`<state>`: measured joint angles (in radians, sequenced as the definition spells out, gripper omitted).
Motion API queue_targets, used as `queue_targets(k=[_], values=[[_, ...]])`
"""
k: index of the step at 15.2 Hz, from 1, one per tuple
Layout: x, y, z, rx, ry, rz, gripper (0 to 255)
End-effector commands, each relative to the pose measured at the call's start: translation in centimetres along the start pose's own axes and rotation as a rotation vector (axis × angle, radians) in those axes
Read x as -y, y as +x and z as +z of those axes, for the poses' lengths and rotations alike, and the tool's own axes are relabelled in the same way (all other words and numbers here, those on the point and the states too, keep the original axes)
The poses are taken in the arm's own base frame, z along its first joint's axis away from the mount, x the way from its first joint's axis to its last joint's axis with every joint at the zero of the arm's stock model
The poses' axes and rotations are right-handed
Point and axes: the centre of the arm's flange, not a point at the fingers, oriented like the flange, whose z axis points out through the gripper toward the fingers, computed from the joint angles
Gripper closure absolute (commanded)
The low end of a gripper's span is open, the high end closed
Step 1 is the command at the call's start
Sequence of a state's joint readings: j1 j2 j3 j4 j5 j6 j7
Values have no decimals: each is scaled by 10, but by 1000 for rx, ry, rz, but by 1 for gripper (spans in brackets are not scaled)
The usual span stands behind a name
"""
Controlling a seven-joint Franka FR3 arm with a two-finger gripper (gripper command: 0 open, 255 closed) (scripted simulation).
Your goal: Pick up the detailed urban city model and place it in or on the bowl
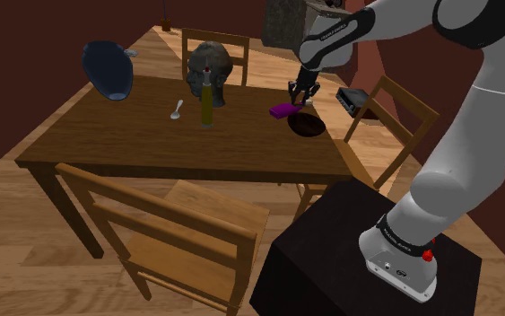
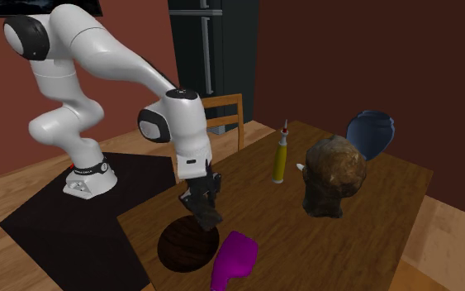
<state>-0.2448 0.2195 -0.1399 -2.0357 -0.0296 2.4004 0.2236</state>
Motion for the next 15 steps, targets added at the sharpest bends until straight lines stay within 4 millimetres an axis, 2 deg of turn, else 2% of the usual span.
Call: queue_targets(k=[1, 2, 3, 15], values=[[-25, -3, -6, 0, 0, -2, 255], [-38, -3, -7, 0, 0, -2, 255], [-63, -5, -9, 0, 0, -2, 255], [-62, -14, 53, 0, 0, -2, 255]])
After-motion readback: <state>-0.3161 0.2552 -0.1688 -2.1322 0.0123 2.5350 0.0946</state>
